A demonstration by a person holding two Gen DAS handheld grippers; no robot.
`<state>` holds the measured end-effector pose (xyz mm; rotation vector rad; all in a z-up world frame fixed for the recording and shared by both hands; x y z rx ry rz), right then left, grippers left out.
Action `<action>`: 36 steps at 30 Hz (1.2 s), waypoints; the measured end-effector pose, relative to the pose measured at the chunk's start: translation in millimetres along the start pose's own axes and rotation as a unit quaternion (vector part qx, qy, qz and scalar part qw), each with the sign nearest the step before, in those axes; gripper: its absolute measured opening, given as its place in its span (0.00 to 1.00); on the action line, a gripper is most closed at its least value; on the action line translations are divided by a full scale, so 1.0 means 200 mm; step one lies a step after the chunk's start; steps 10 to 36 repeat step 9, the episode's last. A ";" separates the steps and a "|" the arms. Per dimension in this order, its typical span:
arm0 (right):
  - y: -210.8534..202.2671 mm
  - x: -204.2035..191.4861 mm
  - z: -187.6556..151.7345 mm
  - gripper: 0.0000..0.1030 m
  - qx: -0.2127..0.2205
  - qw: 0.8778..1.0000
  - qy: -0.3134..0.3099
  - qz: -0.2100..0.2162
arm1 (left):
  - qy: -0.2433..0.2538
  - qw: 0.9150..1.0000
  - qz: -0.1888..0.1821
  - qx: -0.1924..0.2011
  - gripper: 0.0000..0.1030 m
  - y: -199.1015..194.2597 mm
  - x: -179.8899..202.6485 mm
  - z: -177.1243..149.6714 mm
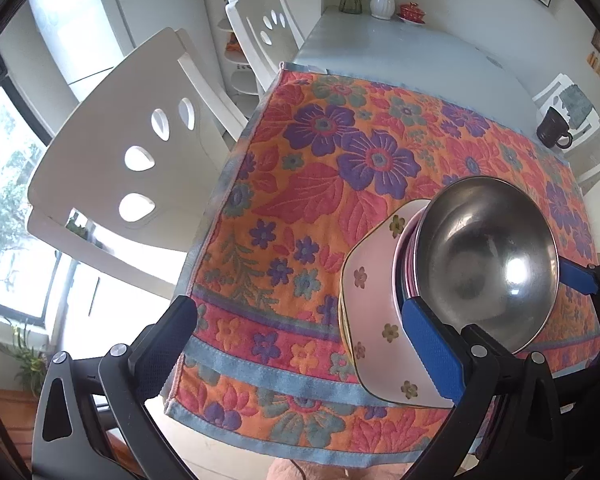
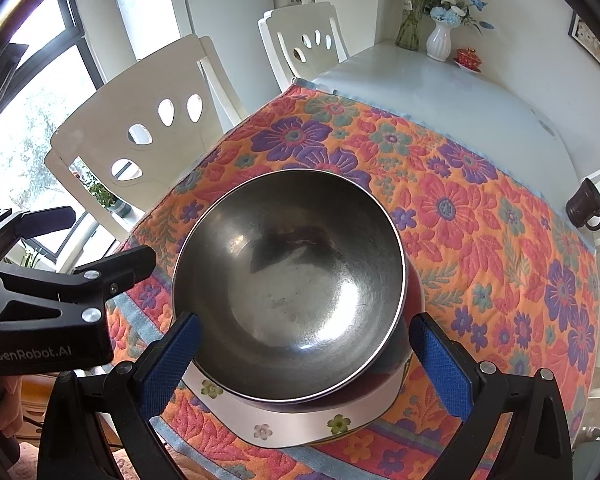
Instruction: Organize plates and bowls
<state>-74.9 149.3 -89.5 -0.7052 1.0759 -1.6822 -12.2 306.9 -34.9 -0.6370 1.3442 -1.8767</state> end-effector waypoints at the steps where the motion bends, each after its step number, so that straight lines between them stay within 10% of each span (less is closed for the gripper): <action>1: 0.00 0.00 0.00 1.00 -0.001 1.000 0.000 0.000 | 0.001 1.000 -0.001 -0.001 0.99 0.00 0.00 0.00; 36: 0.02 -0.01 0.01 1.00 -0.005 1.000 0.005 -0.003 | 0.002 1.000 -0.006 -0.005 0.99 0.02 -0.02 0.00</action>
Point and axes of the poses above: each gripper's, at about its wrist camera, not at the fingertips, and y roughly the way its jaws point, x to its right, z to its top, the point moved 10 cm from there along y, roughly the way its jaws point, and after that the axes turned 1 degree about -z, right-handed, at the moved point
